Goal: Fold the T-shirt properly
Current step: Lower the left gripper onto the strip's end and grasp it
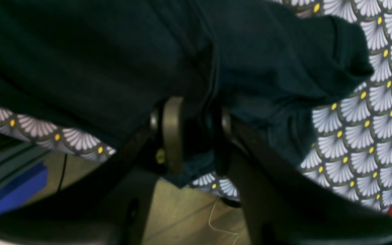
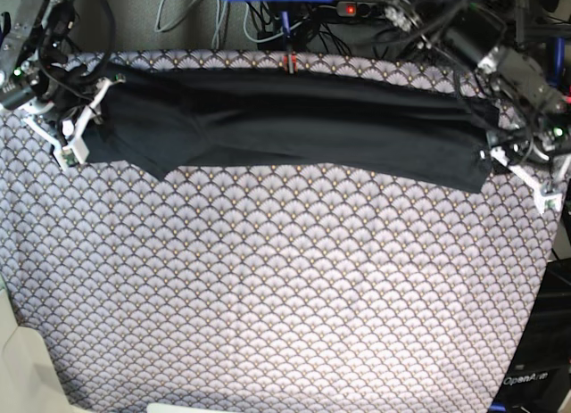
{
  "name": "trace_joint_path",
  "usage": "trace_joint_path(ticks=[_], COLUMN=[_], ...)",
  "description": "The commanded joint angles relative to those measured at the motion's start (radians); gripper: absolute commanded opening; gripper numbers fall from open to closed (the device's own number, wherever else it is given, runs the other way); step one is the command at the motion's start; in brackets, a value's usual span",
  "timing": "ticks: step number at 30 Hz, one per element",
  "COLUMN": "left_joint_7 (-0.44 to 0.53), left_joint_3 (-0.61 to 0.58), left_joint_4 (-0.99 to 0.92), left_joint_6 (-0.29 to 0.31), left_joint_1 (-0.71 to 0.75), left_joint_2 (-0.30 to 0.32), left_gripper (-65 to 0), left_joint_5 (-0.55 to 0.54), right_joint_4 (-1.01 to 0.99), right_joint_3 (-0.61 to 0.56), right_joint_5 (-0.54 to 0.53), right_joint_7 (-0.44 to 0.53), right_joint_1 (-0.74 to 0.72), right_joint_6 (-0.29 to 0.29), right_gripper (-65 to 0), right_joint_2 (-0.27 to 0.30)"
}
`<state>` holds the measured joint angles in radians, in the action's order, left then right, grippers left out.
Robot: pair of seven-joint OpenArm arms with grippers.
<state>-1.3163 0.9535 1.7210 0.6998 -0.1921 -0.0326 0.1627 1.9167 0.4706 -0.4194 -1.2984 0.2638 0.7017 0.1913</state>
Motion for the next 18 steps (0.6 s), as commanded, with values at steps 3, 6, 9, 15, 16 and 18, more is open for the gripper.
trace_joint_path(ticks=[3,6,9,15,16,18], left_joint_7=[-0.013,-0.009,-0.007,0.048,0.053,0.063], left_joint_3=[-0.003,-0.004,-0.003,-0.001,-0.001,0.000], left_joint_4=[-0.026,-0.069,-0.126,-0.163,-0.171,-0.198], left_joint_6=[-0.002,-0.002,-0.002,-0.002,-0.002,-0.002], left_joint_1=[-0.025,-0.027,-0.045,-0.042,-0.039,-0.036], left_joint_2=[0.010,0.009,0.009,0.009,0.009,0.009], left_gripper=[-21.2,-21.2,-21.2,-21.2,-21.2,-21.2], left_joint_5=[-0.050,-0.071,-0.068,-0.061,-0.061,-0.061], right_joint_4=[0.014,0.014,0.014,0.002,-0.004,-0.015], right_joint_3=[-0.009,-0.009,-0.009,-0.011,-0.011,-0.011], right_joint_5=[-0.008,-0.008,-0.008,-0.008,-0.008,-0.008], right_joint_7=[0.009,0.009,0.009,0.009,0.009,0.009], right_joint_1=[-0.007,-0.007,-0.007,-0.024,-0.025,-0.025], right_joint_6=[-0.004,-0.004,-0.004,-0.004,-0.004,-0.004], right_gripper=[-48.8,-48.8,-48.8,-48.8,-48.8,-48.8], right_joint_2=[0.014,0.014,0.014,0.014,0.014,0.014])
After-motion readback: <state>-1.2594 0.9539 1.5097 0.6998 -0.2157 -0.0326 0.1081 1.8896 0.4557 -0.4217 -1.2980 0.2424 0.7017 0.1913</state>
